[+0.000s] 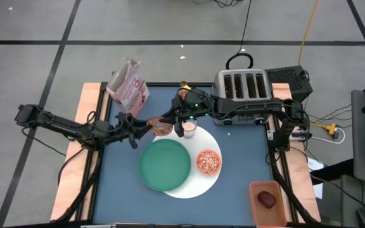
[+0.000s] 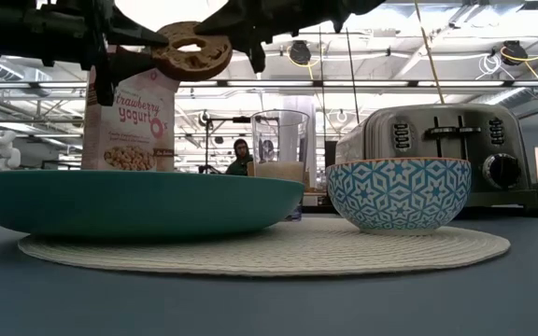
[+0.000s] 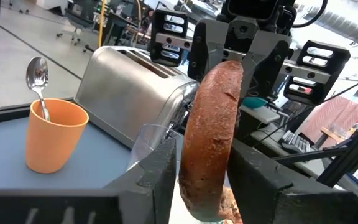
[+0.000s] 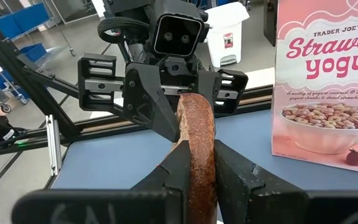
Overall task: Arrange a breakfast setting
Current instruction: Put the toasted bagel on the green plate
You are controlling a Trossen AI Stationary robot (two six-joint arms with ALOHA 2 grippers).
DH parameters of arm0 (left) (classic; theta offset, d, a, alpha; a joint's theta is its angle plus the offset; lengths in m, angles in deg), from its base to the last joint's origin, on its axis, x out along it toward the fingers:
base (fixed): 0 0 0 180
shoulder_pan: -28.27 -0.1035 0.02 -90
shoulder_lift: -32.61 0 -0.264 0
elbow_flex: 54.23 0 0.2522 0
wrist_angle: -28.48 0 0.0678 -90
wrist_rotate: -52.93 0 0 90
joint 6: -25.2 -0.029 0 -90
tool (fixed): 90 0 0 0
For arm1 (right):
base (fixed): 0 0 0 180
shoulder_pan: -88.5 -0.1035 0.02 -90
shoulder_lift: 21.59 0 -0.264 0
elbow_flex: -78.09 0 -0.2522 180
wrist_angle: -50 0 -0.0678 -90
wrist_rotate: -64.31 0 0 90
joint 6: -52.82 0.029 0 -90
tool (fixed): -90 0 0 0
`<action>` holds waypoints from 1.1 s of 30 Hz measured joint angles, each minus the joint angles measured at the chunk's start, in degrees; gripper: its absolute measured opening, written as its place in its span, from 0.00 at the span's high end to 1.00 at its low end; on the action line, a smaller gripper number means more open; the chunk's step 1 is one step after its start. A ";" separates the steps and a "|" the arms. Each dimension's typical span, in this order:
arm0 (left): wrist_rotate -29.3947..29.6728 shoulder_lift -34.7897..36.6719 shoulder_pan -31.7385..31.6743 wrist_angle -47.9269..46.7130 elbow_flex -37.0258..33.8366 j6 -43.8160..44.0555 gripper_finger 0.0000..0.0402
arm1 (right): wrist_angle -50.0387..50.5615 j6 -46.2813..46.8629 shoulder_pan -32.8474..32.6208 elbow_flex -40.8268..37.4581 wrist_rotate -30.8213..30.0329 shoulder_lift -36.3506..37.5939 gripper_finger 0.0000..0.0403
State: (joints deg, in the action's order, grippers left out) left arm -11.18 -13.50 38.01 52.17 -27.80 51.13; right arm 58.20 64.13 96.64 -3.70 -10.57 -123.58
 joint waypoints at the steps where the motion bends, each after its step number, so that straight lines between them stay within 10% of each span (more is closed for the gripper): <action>1: -0.02 -0.02 -0.02 0.00 0.00 0.00 0.66 | 0.00 0.00 0.00 0.00 -0.01 0.00 0.88; 26: -0.06 0.00 0.00 0.00 0.00 0.47 0.79 | 0.07 -0.02 0.02 0.00 -0.04 0.02 0.87; 33: -0.06 -0.02 0.00 -0.11 0.00 0.64 0.79 | -0.11 -0.50 0.09 0.00 0.03 0.07 0.74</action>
State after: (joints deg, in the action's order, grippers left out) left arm -11.24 -13.52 38.01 52.06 -27.80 51.77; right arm 58.09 63.63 96.73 -3.70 -10.54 -123.52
